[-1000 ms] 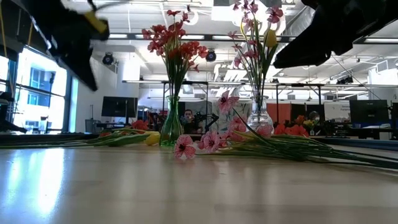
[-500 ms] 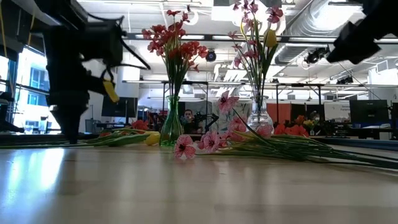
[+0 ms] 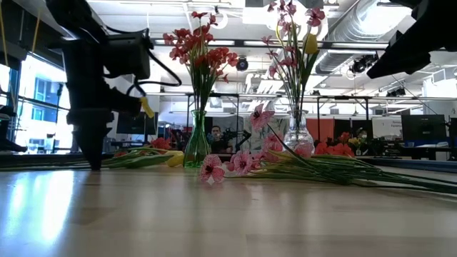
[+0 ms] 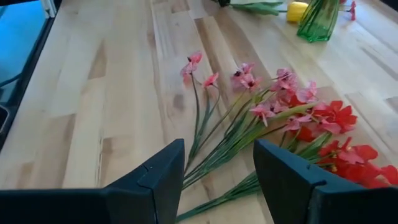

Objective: Sort flowers into vase by color
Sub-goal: Put the yellow flower into the transparent vase

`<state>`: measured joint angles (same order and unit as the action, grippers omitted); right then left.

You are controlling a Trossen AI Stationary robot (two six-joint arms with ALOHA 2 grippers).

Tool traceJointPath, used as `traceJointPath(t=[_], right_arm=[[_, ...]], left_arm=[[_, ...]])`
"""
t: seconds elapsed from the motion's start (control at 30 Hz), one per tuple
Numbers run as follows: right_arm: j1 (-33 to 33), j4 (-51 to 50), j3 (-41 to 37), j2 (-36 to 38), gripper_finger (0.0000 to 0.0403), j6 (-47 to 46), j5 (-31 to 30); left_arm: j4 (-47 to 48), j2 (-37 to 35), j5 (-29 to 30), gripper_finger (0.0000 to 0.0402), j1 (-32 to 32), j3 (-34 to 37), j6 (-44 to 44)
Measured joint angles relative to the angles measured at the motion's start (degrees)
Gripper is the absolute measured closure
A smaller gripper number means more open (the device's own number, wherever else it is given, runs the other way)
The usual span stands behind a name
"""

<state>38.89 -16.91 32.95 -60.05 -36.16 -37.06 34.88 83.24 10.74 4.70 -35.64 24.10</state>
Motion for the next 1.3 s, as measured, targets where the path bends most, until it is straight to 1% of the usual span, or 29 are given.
traceJointPath(t=[0.07, 0.1, 0.2, 0.27, 0.4, 0.47, 0.53, 0.63, 0.7, 0.77, 0.83, 0.93, 1.03, 1.1, 1.2, 1.3], right_arm=[[0.0, 0.2, 0.0, 0.0, 0.0214, 0.0, 0.0], [0.0, 0.5, 0.0, 0.0, 0.0214, 0.0, 0.0], [0.0, 1.7, 0.0, 0.0, 0.0214, 0.1, -0.1], [0.0, 2.3, 0.0, 0.0, 0.0214, 0.5, -1.2], [-0.3, 3.0, 0.0, -0.1, 0.0214, 2.7, -5.6], [-1.2, 4.0, 0.0, -1.0, 0.0214, 3.8, -6.0], [-2.0, 5.7, 0.0, -2.7, 0.0214, 4.9, -5.9], [-3.1, 11.8, 0.0, -7.2, 0.0214, 8.2, -5.8], [-3.9, 18.4, 0.0, -11.3, 0.0214, 11.9, -5.6], [-4.7, 25.1, 0.0, -15.4, 0.0214, 16.3, -3.9], [-5.9, 31.6, 0.0, -19.1, 0.0214, 20.3, -1.1], [-8.0, 41.0, 0.0, -23.0, 0.0213, 24.0, 0.9], [-10.6, 50.9, 0.0, -25.8, 0.0204, 29.1, 3.9], [-12.5, 57.1, 0.0, -27.0, 0.0194, 32.9, 8.0], [-14.7, 63.9, 0.0, -27.2, 0.0177, 37.9, 13.9], [-16.0, 69.8, 0.0, -27.2, 0.0170, 41.3, 16.0]], left_arm=[[-0.2, 0.0, 0.0, 0.0388, 0.4, 0.0, -1.6], [-0.2, -0.2, 0.0, 0.0394, 0.5, 0.0, -2.0], [-0.4, -1.3, -1.3, 0.0396, 0.5, 0.2, -2.8], [-0.5, -2.7, -1.4, 0.0399, 0.5, 0.4, -2.4], [-1.0, -8.1, -0.7, 0.0401, -0.6, 0.3, -2.1], [-1.6, -11.3, -0.3, 0.0401, -1.7, 0.3, -2.5], [-4.3, -14.8, -0.3, 0.0401, -3.4, 0.3, -4.0], [-11.7, -18.5, -0.5, 0.0401, -7.2, 0.3, -6.5], [-18.3, -19.6, -0.9, 0.0401, -10.1, 0.2, -8.3], [-23.8, -19.8, -1.0, 0.0401, -13.2, 0.2, -10.3], [-27.7, -19.5, -0.9, 0.0401, -15.8, 0.2, -12.0], [-34.3, -18.6, 1.2, 0.0401, -19.0, 0.2, -13.3], [-45.0, -16.3, 2.5, 0.0401, -21.0, 0.2, -16.7], [-53.4, -13.7, 2.4, 0.0401, -21.8, 0.2, -20.1], [-64.2, -8.8, 2.3, 0.0401, -22.2, 0.2, -25.0], [-73.3, -3.7, 2.3, 0.0401, -21.6, 0.2, -28.3]])
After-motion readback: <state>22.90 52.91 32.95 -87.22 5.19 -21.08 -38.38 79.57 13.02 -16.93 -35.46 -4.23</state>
